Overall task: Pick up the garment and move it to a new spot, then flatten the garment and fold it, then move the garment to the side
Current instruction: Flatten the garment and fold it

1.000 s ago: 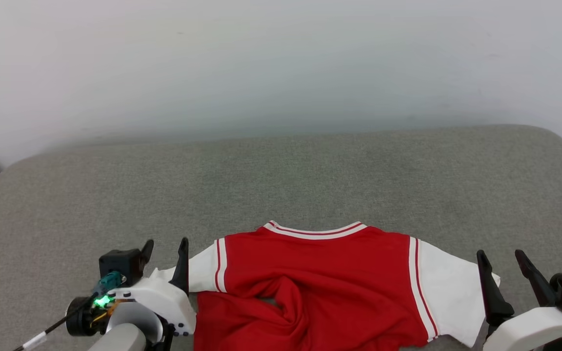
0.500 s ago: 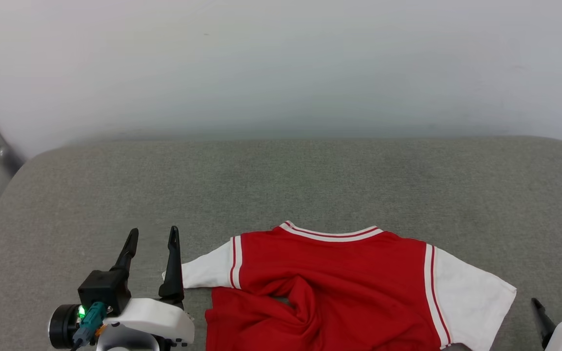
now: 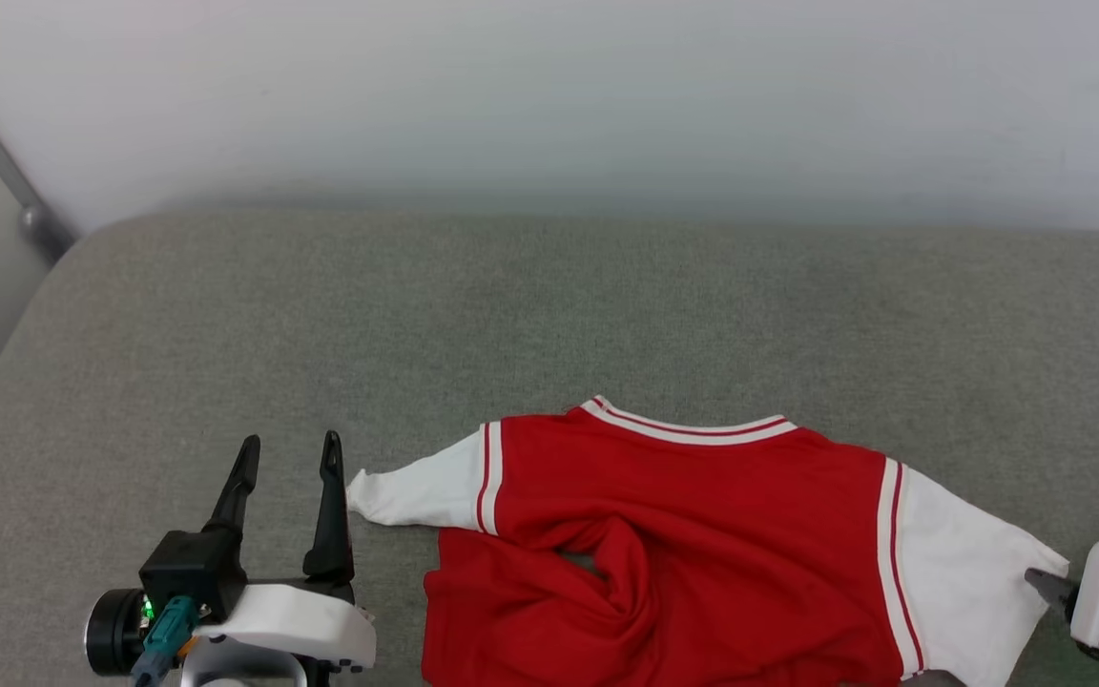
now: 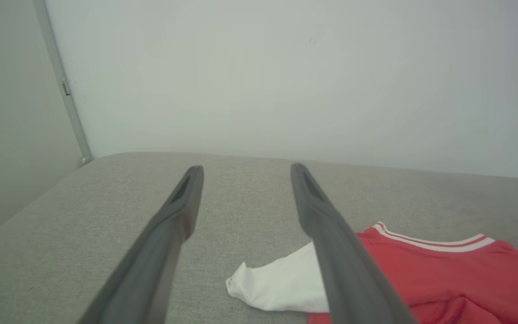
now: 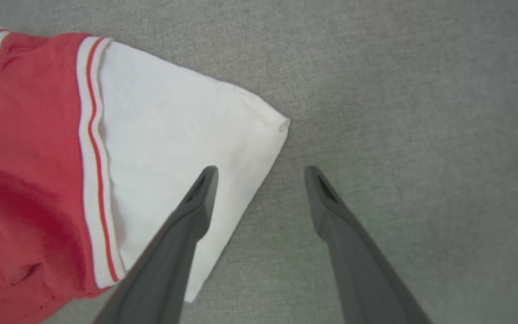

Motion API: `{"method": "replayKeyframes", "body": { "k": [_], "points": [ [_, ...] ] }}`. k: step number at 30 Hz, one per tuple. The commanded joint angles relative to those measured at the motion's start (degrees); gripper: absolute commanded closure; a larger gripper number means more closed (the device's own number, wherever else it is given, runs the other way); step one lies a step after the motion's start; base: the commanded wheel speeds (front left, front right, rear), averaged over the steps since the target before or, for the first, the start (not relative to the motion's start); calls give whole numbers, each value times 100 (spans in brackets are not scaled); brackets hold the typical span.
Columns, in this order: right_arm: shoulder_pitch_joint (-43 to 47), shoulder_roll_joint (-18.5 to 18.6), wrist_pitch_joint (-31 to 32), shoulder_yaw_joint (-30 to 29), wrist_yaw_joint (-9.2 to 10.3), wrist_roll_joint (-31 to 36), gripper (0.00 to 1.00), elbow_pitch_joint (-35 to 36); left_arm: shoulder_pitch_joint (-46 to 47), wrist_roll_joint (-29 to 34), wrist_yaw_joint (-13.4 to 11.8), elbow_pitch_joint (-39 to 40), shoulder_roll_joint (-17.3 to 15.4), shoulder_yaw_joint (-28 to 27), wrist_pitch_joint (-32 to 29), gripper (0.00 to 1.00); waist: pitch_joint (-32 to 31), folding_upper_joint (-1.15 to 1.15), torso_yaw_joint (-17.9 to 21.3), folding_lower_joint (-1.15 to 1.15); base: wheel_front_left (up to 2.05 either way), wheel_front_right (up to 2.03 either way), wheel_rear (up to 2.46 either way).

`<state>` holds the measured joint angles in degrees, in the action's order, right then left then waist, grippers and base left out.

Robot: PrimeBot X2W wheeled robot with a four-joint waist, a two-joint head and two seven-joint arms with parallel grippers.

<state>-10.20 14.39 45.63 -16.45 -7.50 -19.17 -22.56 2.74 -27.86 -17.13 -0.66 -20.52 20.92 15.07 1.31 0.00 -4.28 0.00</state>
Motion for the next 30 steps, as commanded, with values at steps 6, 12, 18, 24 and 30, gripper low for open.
{"method": "replayKeyframes", "body": {
  "k": [6, 12, 18, 24, 30],
  "points": [
    [-593, 138, 113, 171, 2, -39, 0, -445, 323, 138, 140, -52, 172, -72, 13, 0, 579, 0, -111, 0, 0, 0, 0],
    [-595, 21, 394, 365, 2, -224, 22, -984, 429, 212, 281, -228, 284, -109, 13, 0, 711, 0, -121, 0, 0, 0, 0],
    [-642, 124, 261, 612, 2, -442, 100, -966, 487, 194, 409, -415, 340, -184, 13, 0, 715, 0, -61, 0, 0, 0, 0],
    [-718, 408, -210, 895, 2, -449, 100, -620, 788, 91, 673, -785, 136, -138, -270, 0, 570, 0, 15, 0, 0, 0, 0],
    [-586, 448, -422, 1158, 2, -473, 100, -270, 1332, -144, 1094, -1179, -262, -121, -1112, 0, 268, 0, 205, 0, 0, 0, 0]
  ]
}}
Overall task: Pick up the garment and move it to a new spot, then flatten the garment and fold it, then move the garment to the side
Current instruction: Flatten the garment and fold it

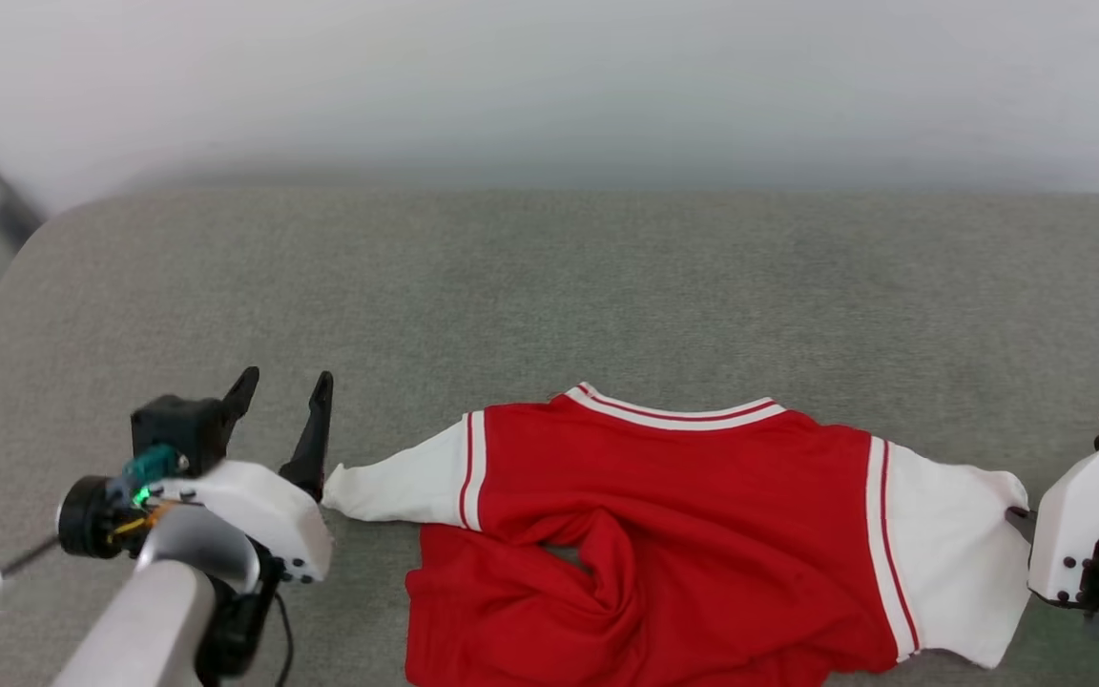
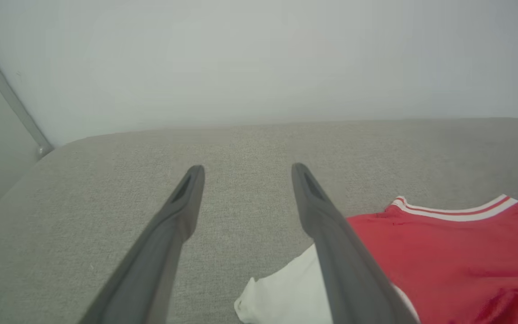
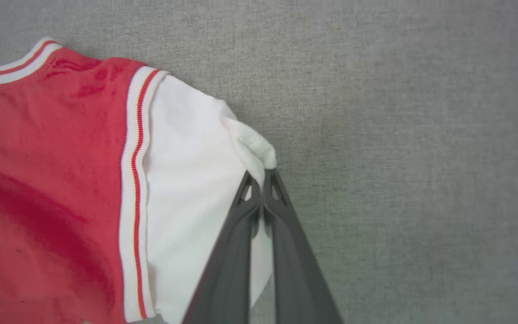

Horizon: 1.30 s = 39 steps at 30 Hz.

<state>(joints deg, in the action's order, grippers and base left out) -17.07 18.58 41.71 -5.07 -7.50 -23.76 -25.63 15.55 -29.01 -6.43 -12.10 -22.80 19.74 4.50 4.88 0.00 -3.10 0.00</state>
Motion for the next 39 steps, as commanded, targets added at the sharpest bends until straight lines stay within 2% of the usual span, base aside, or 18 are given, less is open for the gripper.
{"method": "replayKeyframes", "body": {
  "k": [1, 7, 11, 17, 20, 25, 29, 36, 39],
  "points": [
    [113, 20, -53, 68, 2, 0, 100, 114, 132, -96, 115, -113, -112, 18, -271, 0, -129, 0, 139, 0, 0, 0, 0],
    [228, -39, -76, 252, 2, -42, 100, 595, 599, -611, 829, -735, -615, 231, -1953, 0, -107, 0, 441, 0, 0, 0, 0],
    [264, -102, -22, 271, 2, -94, 100, 853, 814, -946, 1122, -1030, -845, 388, -2981, 0, 87, 0, 599, 0, 0, 0, 0],
    [307, -180, -53, 280, 2, -147, 100, 1064, 1093, -1329, 1290, -1366, -959, 667, -4064, 0, 375, 0, 765, 0, 0, 0, 0],
    [267, -213, -93, 321, 2, -178, 100, 1074, 1237, -1414, 1327, -1551, -973, 786, -4416, 0, 479, 0, 842, 0, 0, 0, 0],
    [189, -221, -156, 365, 2, -236, 100, 1029, 1267, -1552, 1330, -2041, -754, 993, -4966, 2, 574, 0, 937, 0, 0, 0, 0],
    [172, -206, -237, 389, 2, -261, 100, 1014, 1242, -1716, 1317, -2279, -479, 1112, -5318, 100, 563, 0, 987, 0, 0, 0, 0],
    [196, -114, -387, 429, 3, -173, 100, 988, 1406, -1615, 1315, -2379, -457, 1009, -4778, 100, 318, 0, 974, 0, 0, 0, 0],
    [195, -47, -510, 433, 3, -61, 100, 967, 1568, -1416, 1232, -2361, -518, 997, -4412, 100, 115, 0, 917, 0, 0, 0, 0]
  ]
}}
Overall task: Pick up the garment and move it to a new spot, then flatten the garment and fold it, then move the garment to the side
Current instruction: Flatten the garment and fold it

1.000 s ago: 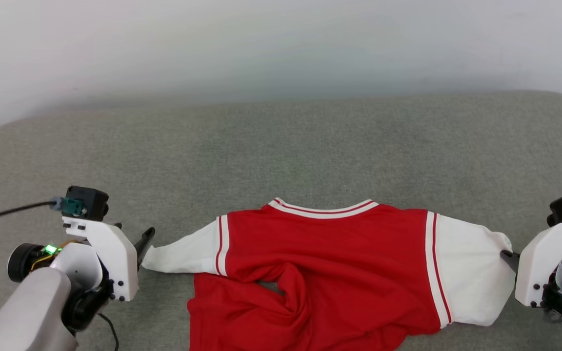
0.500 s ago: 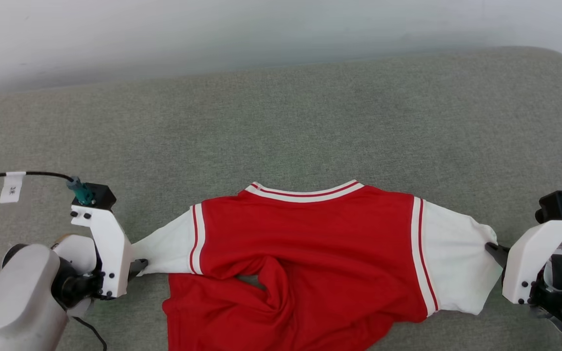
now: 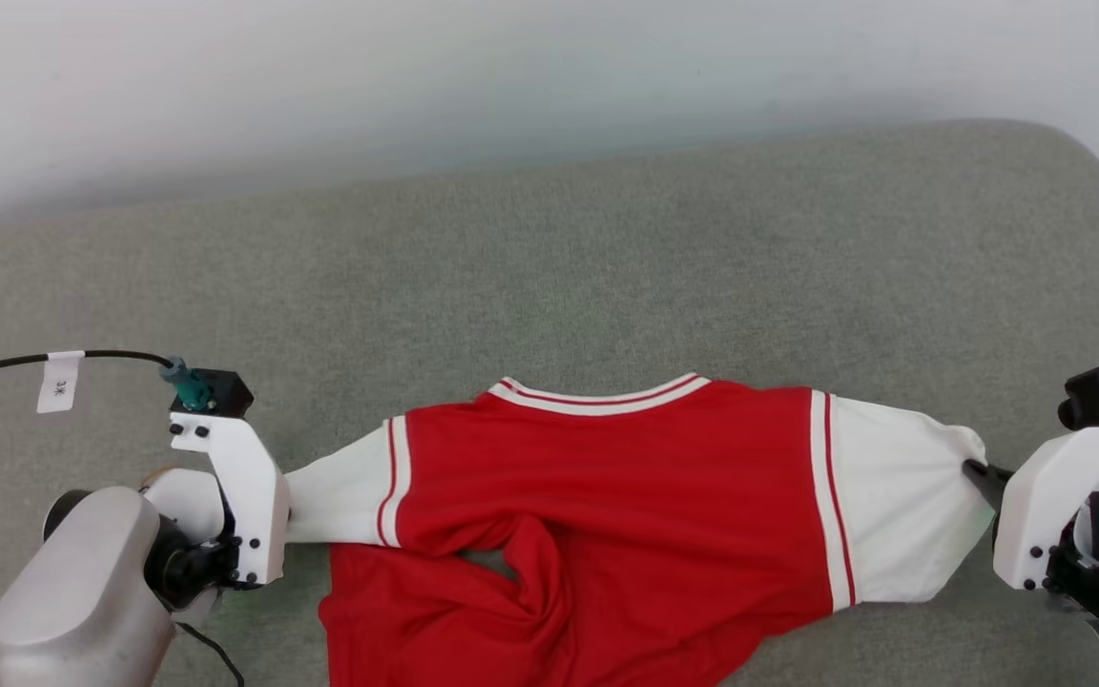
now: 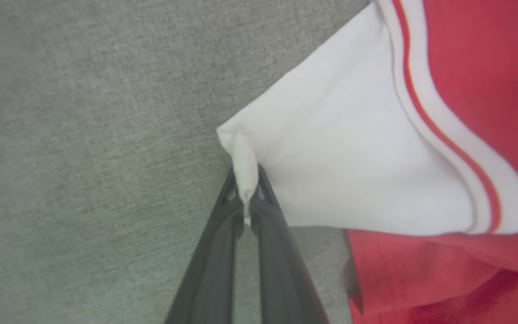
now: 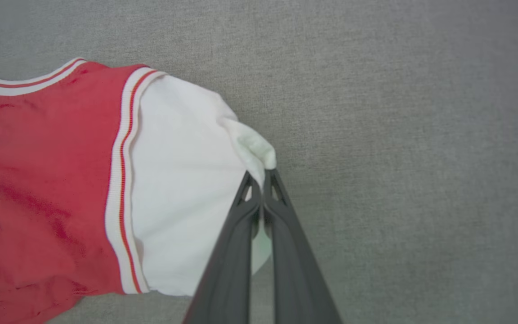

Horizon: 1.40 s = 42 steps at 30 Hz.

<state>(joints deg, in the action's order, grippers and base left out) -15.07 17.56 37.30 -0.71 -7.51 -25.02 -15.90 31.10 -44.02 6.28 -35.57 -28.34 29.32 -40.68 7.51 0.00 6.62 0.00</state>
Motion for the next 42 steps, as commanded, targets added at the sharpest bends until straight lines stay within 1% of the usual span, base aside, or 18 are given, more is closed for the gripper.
{"method": "replayKeyframes", "body": {
  "k": [1, 4, 7, 8, 11, 17, 20, 23, 26, 31, 37, 42],
  "points": [
    [-23, 75, -113, -23, 4, 110, 100, -12, 77, 148, -75, 11, 29, 38, 234, 100, -228, 0, -79, 0, 0, 0, 0],
    [-92, 119, -246, -111, 4, 282, 100, -53, 227, 376, -201, 70, -13, 27, 625, 100, -477, 0, -153, 0, 0, 0, 0],
    [-139, 152, -303, -176, 5, 455, 100, -58, 402, 570, -388, 100, 34, 12, 958, 100, -749, 0, -264, 0, 0, 0, 0],
    [-139, 152, -303, -176, 5, 455, 100, -58, 402, 570, -388, 100, 34, 12, 958, 100, -749, 0, -264, 0, 0, 0, 0],
    [-305, 174, -340, -270, 5, 567, 100, 22, 643, 732, -533, 151, 51, -30, 1272, 100, -871, 0, -342, 0, 0, 0, 0],
    [-879, 337, -315, -290, 6, 815, 100, 65, 1142, 921, -916, 171, 175, -236, 1961, 100, -1018, 0, -447, 0, 0, 0, 0],
    [-1318, 396, -357, -228, 6, 898, 100, 33, 1445, 1031, -1049, 115, 247, -313, 2313, 100, -1031, 0, -465, 0, 0, 0, 0],
    [-1786, 502, -390, -29, 6, 1081, 100, -70, 1769, 1071, -1076, -24, 331, -355, 2541, 100, -1001, 0, -477, 0, 0, 0, 0],
    [-2351, 498, -427, 190, 6, 1158, 100, -231, 2153, 1082, -1061, -178, 394, -445, 2827, 100, -916, 0, -460, 0, 0, 0, 0],
    [-3307, 484, -740, 394, 6, 1249, 100, -751, 2767, 1166, -1046, -503, 478, -511, 3297, 100, -690, 0, -425, 0, 0, 0, 0],
    [-4522, 594, -1269, 551, 6, 1269, 100, -1391, 3681, 1102, -1067, -804, 570, -737, 3722, 100, -28, 0, -412, 0, 0, 0, 0],
    [-5552, 677, -1834, 582, 6, 1326, 100, -1868, 4483, 1169, -1106, -808, 523, -890, 4130, 100, 621, 0, -373, 0, 0, 0, 0]
  ]
}}
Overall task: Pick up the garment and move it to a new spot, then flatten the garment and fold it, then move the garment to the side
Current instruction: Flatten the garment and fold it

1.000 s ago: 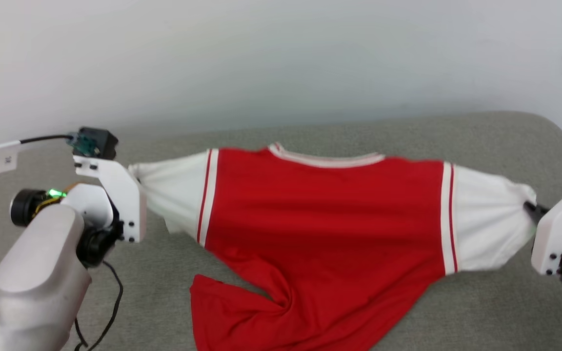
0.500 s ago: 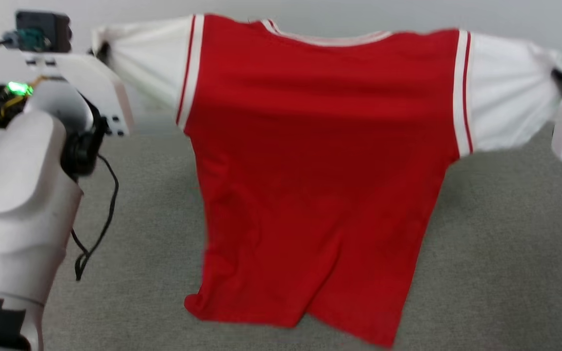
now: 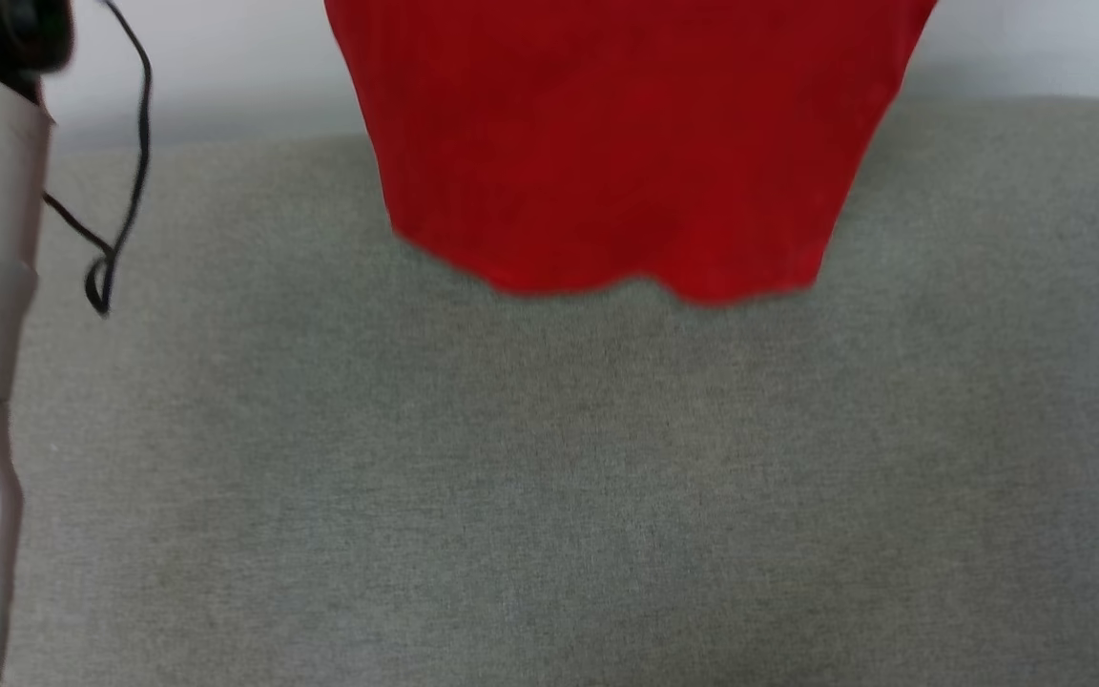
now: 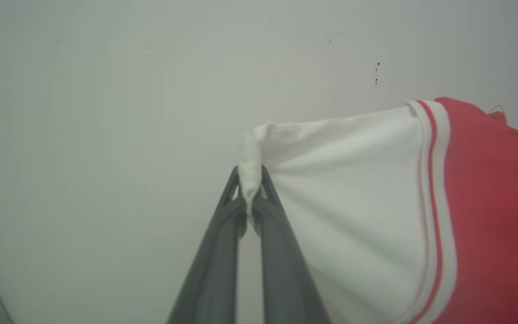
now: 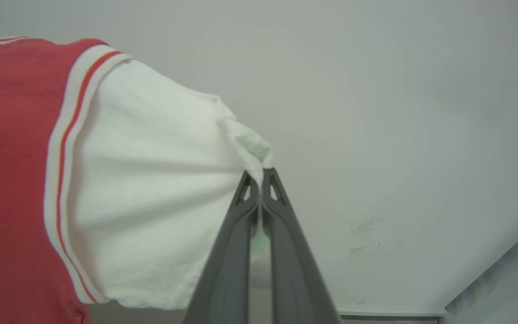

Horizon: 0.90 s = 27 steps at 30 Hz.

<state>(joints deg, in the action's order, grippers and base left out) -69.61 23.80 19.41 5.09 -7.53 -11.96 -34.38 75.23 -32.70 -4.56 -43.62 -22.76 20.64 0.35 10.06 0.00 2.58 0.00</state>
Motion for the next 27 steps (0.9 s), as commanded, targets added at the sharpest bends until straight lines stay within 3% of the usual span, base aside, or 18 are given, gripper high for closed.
{"method": "replayKeyframes", "body": {
  "k": [1, 12, 19, 27],
  "points": [
    [-268, 58, -209, 15, 8, 32, 100, -104, 183, 39, -33, -19, -44, -40, 107, 100, 469, 0, 40, 0, 0, 0, 0],
    [-1884, 53, -1734, 308, 8, -89, 100, -527, 1431, 105, 23, 46, -167, -240, 750, 100, 1816, 0, 106, 0, 0, 0, 0],
    [-2299, 41, -2101, 669, 8, -361, 100, -826, 1720, -5, 146, -162, -80, -273, 966, 100, 2606, 0, 91, 0, 0, 0, 0],
    [-2384, -59, -2294, 986, 8, -722, 100, -1252, 1650, -90, 311, -572, 61, -288, 1254, 100, 2994, 0, 55, 0, 0, 0, 0]
  ]
}}
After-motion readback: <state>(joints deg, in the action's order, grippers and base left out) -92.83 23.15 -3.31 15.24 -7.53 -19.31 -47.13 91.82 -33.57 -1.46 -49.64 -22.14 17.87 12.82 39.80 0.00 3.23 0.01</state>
